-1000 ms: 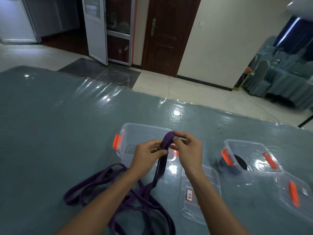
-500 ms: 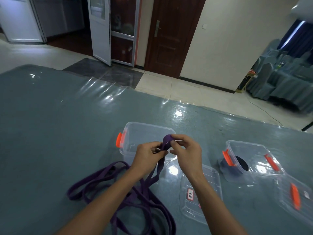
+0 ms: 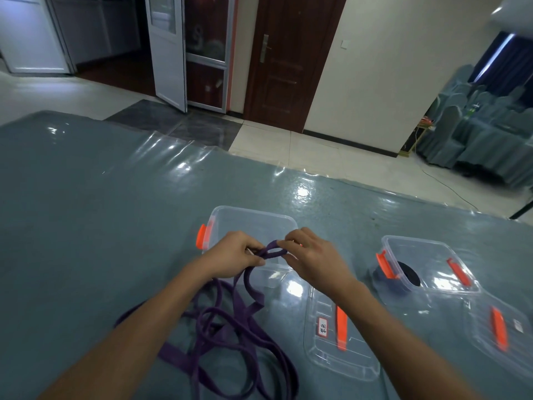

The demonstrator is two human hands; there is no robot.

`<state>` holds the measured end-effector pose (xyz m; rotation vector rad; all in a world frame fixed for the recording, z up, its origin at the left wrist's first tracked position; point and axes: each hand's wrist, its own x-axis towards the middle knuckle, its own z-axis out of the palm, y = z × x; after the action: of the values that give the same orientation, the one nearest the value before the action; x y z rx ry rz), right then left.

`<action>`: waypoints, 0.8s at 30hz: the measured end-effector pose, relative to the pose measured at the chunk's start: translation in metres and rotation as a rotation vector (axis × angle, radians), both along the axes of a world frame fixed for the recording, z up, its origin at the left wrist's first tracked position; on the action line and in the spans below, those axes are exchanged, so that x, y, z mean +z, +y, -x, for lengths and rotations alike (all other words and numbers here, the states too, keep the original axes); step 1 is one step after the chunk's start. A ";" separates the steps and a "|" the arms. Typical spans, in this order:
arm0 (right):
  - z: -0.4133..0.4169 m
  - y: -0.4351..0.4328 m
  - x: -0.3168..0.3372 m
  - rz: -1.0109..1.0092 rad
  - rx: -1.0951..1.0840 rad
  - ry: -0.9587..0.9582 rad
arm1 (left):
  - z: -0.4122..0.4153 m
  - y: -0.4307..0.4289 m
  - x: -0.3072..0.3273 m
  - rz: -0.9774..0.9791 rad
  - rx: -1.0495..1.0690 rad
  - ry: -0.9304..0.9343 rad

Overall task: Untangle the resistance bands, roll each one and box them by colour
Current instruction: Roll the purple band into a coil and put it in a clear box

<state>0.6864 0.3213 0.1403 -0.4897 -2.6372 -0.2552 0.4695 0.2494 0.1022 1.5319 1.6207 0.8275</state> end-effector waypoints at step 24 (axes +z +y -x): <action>0.037 -0.042 -0.034 1.483 -0.603 1.005 | -0.070 -0.013 -0.029 -0.412 0.390 -0.413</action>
<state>0.6498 0.2796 0.1065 -1.3414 -1.2021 1.4437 0.5399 0.2366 0.0729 1.1982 1.5108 1.6569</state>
